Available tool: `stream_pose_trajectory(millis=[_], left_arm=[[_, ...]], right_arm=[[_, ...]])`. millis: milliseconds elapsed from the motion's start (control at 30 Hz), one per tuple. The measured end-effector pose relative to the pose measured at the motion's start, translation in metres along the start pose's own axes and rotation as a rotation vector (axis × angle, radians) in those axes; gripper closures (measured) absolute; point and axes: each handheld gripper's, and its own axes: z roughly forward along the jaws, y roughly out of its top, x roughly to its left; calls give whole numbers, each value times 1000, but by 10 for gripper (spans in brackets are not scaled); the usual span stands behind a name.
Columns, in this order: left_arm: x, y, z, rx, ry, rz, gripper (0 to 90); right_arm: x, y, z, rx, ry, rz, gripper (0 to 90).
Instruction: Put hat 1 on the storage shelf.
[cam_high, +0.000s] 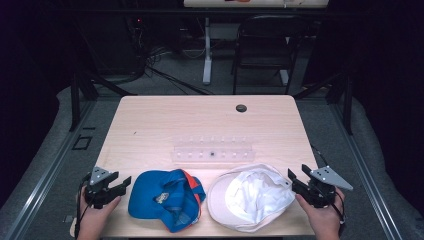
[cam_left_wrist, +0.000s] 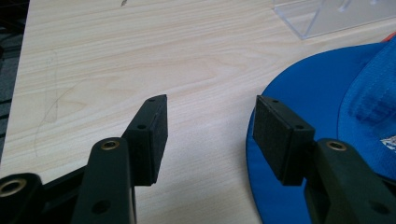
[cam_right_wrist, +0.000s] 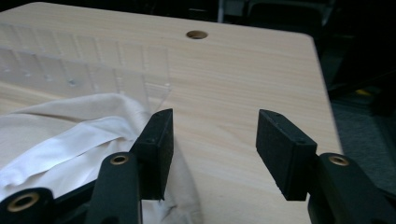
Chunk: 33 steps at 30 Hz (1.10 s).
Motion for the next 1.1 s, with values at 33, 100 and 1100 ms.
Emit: stream_pose_trajectory(millis=[33, 100, 1100], left_arm=[[0, 0, 0, 0, 0, 0, 455], [-1, 0, 2, -1, -2, 2, 452], [-5, 14, 12, 2, -57, 4, 475]], right_arm=[[0, 0, 0, 0, 0, 0, 468], [0, -2, 1, 6, 18, 4, 481], [19, 75, 13, 571, 71, -118, 512]])
